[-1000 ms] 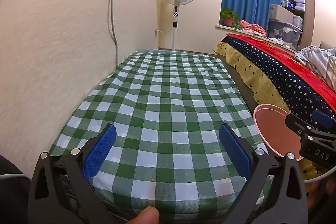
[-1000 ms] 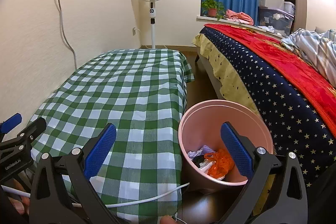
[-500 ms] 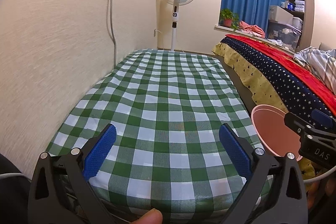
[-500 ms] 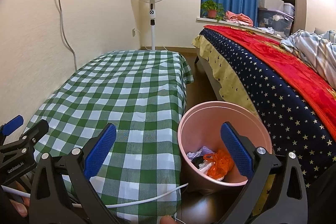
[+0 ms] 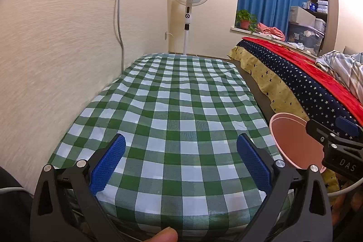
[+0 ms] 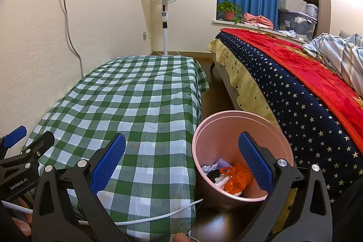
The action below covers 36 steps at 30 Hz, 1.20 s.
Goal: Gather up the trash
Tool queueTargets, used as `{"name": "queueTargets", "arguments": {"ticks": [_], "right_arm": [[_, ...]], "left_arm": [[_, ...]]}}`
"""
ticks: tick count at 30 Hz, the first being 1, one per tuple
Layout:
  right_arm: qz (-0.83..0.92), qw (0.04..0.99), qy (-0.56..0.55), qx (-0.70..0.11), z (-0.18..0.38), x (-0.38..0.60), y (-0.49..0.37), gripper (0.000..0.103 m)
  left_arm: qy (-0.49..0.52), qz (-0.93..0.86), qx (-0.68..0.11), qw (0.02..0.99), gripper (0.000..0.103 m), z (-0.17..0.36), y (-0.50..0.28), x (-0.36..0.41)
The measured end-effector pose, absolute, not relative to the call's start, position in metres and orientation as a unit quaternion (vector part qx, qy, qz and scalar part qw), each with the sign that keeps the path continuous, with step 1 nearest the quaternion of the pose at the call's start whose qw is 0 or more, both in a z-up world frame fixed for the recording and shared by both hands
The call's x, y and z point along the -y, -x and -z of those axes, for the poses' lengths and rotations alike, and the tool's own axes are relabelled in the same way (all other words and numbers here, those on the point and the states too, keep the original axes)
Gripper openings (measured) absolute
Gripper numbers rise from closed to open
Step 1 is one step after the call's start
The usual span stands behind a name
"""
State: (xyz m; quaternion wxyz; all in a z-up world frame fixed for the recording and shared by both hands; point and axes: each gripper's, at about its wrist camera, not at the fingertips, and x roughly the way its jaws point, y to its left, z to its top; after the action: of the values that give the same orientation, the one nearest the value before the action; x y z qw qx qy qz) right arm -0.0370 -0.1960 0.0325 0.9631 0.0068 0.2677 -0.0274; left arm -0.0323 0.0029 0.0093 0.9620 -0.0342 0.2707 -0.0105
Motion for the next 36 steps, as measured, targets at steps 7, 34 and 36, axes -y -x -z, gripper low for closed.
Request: {"name": "queueTargets", "arguments": {"ticks": [7,34,36], "right_arm": [[0.028,0.963,-0.006,-0.268,-0.0326,0.1959,0.0369,0.098],[0.027,0.963,-0.005,-0.268,-0.0335,0.1952,0.037,0.098],[0.027,0.963,-0.006,-0.268,-0.0333,0.1951,0.0371,0.098]], "left_arm": [[0.034,0.01,-0.27,0.962,0.095,-0.0092,0.0324,-0.0026],[0.035,0.007,-0.271,0.962,0.095,-0.012,0.0328,0.0047],[0.036,0.006,-0.271,0.962,0.095,-0.0108,0.0327,0.0042]]}}
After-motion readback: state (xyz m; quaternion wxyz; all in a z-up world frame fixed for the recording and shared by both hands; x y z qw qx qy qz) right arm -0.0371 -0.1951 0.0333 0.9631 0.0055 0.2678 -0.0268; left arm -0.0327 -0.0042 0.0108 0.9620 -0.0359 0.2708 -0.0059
